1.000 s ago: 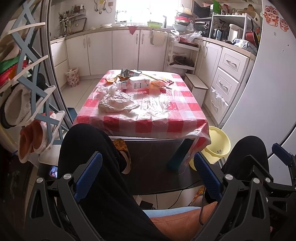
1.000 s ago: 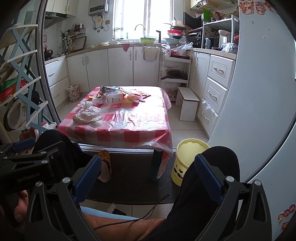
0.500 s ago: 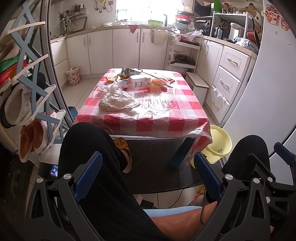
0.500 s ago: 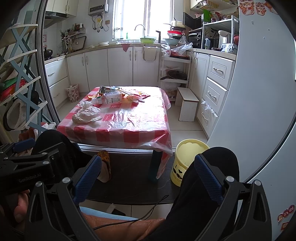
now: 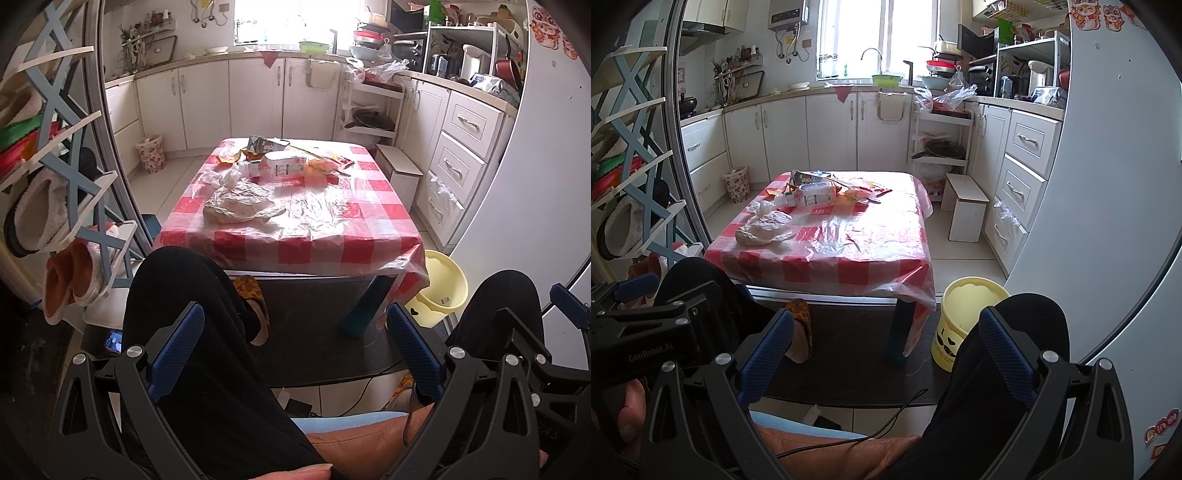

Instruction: Collect trash

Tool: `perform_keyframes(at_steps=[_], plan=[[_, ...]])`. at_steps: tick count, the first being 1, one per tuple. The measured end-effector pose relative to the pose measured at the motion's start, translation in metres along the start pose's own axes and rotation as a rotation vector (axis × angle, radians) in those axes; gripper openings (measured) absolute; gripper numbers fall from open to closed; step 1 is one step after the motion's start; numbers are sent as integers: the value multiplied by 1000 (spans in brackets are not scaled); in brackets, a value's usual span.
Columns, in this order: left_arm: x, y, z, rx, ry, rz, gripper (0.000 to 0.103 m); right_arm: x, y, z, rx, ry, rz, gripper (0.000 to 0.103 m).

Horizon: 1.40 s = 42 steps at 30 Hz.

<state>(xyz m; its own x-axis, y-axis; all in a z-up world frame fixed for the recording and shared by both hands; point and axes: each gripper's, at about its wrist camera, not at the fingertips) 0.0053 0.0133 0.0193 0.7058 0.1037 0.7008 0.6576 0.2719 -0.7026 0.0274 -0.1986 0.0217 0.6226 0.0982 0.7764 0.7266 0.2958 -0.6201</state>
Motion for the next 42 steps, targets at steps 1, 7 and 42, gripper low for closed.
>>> perform_keyframes(at_steps=[1, 7, 42], plan=[[0, 1, 0, 5, 0, 3, 95, 0, 0, 0, 0, -1, 0, 96], [1, 2, -1, 16, 5, 3, 95, 0, 0, -1, -1, -2, 1, 96], [62, 139, 2, 127, -57, 77, 95, 37, 109, -11, 33, -41, 36, 96]])
Point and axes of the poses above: each gripper's, at about its wrist camera, not at the fingertips, and y roughly the way its jaws point, z to its left, x to its top, and after that the axes turned 15 degrees about x, right-handed
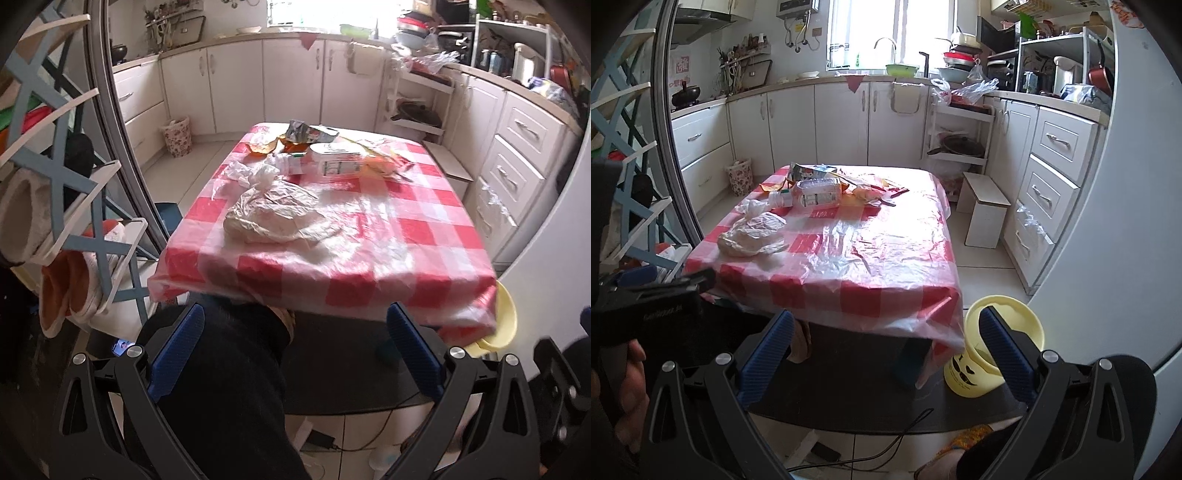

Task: Collect trash
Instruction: 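Move the left tool to the crumpled white plastic bag and close on it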

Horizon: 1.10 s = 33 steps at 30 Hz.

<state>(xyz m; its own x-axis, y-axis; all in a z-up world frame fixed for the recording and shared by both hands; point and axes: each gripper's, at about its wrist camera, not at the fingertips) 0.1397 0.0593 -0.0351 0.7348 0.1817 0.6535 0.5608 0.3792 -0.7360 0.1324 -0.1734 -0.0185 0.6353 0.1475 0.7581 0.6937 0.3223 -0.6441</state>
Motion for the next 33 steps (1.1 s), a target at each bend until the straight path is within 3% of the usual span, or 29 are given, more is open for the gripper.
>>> perform_keyframes(at_steps=[13, 21, 24, 27, 29, 33], plan=[[85, 138, -21, 69, -93, 152, 95, 11, 49, -18, 27, 14, 9, 96], [110, 192, -40, 166, -66, 177, 92, 5, 69, -28, 38, 40, 44, 96], [114, 193, -45, 169, -55, 156, 75, 5, 74, -31, 46, 50, 49, 96], [117, 190, -51, 154, -25, 136, 49, 6, 78, -32, 49, 53, 51, 96], [118, 185, -52, 99, -24, 127, 24, 7, 82, -31, 48, 50, 56, 96], [119, 183, -48, 1, -50, 130, 6, 7, 88, -28, 46, 36, 65, 96]])
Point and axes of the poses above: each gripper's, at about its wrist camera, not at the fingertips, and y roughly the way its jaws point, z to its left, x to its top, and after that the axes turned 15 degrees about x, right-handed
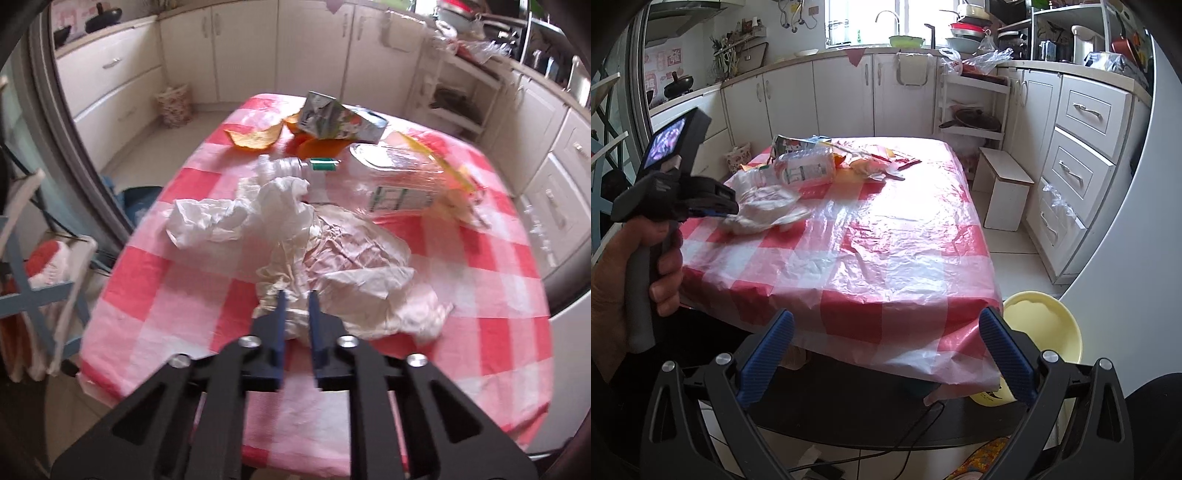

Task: Collect trash
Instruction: 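Move the left tool to the crumpled white plastic bag and close on it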

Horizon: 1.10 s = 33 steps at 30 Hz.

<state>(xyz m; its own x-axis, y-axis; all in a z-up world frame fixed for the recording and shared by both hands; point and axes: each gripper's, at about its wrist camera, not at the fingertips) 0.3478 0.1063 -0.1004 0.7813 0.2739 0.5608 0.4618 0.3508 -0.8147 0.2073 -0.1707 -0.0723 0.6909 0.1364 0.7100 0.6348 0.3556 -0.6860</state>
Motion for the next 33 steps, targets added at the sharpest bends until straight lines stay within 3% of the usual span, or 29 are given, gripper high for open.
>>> perform_keyframes(at_steps=[3, 4, 5, 7, 11, 13, 14, 16, 17, 20, 28, 33], plan=[[0, -2, 9, -76, -39, 12, 7, 0, 1, 1, 0, -1, -2, 96], [1, -3, 13, -103, -55, 15, 14, 0, 2, 0, 1, 1, -2, 96], [2, -4, 14, -114, -62, 12, 40, 0, 2, 1, 2, 2, 0, 96], [5, -7, 11, -97, -61, -23, 72, 0, 5, 2, 7, 1, 9, 96], [13, 0, -16, -77, 24, -32, 82, -1, 8, 4, 18, -7, 17, 96], [15, 11, -31, -52, 65, -6, 76, -1, 9, 5, 21, -10, 19, 96], [14, 14, -37, -32, 84, 0, 49, -1, 9, 4, 21, -10, 18, 96], [14, 16, -43, -14, 111, 2, 24, 0, 9, 3, 20, -5, 14, 96], [15, 14, -41, -44, 97, -1, 18, 1, 9, 1, 20, 0, 10, 96], [18, 0, -32, -53, 79, -48, 15, 4, 7, -2, 23, 13, -3, 96], [8, -37, -1, -167, 41, -114, 12, 6, 4, 0, 22, -2, -22, 96], [-9, -55, 10, -122, 58, -163, 12, 9, 4, 0, 24, -10, -25, 96]])
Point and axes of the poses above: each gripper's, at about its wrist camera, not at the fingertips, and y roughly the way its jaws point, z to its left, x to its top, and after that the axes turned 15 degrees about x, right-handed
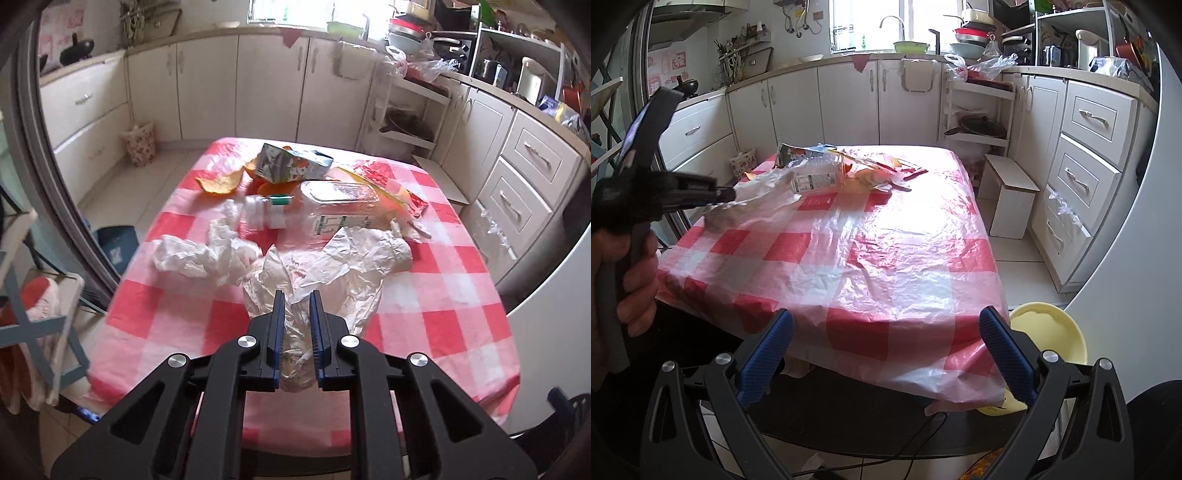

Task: Collect trash
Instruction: 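Move the left tool to the crumpled white plastic bag and close on it, then lift the plastic bag with the left tool while the right tool grasps a white tissue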

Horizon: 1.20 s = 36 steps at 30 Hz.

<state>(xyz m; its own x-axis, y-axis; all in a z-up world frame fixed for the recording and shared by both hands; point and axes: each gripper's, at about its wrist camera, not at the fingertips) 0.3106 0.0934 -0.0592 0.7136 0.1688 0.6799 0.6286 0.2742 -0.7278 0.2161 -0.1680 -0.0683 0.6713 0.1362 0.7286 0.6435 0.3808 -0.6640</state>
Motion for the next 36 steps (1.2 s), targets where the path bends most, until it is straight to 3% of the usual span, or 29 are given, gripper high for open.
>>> perform_keyframes(at_steps=[1, 2, 8, 12, 13, 14, 16, 19, 21, 22, 25, 27, 29, 31, 33, 36], plan=[[-1, -3, 4, 0, -6, -6, 10, 1, 1, 1, 4, -5, 3, 96], [-2, -6, 7, 2, -12, -11, 0, 2, 1, 2, 8, -8, 3, 96], [-3, -11, 30, 13, -73, -22, 0, 12, 11, 15, 23, -73, 7, 96], [-7, 2, 32, -64, -58, 46, 1, 17, 22, 25, 43, -93, 15, 96], [-8, 7, 29, -82, -41, 66, 14, 17, 24, 27, 50, -93, 20, 96], [-10, 11, 24, -86, -24, 76, 46, 16, 27, 28, 55, -94, 26, 96], [-11, 12, 10, -17, 24, 39, 86, 14, 32, 30, 62, -94, 41, 96], [-12, 27, -20, 74, 130, 54, 87, 11, 38, 31, 73, -91, 60, 96], [-18, 51, -40, 115, 199, 135, 81, 10, 40, 31, 74, -92, 65, 96], [-23, 61, -48, 110, 223, 177, 59, 10, 40, 29, 74, -91, 65, 96], [-22, 58, -55, 33, 216, 176, 14, 12, 38, 23, 70, -74, 55, 96], [-21, 51, -51, 21, 201, 151, 12, 14, 38, 19, 69, -61, 52, 96], [-13, 30, -35, -75, 131, 94, 11, 16, 40, 18, 76, -53, 53, 96], [-5, -2, -12, -103, 68, -29, 11, 20, 42, 21, 92, -51, 50, 96], [-1, -25, 14, -76, -12, -122, 11, 30, 48, 31, 125, -74, 37, 96], [-1, -41, 62, 62, -176, -216, 11, 49, 62, 52, 180, -125, 10, 96]])
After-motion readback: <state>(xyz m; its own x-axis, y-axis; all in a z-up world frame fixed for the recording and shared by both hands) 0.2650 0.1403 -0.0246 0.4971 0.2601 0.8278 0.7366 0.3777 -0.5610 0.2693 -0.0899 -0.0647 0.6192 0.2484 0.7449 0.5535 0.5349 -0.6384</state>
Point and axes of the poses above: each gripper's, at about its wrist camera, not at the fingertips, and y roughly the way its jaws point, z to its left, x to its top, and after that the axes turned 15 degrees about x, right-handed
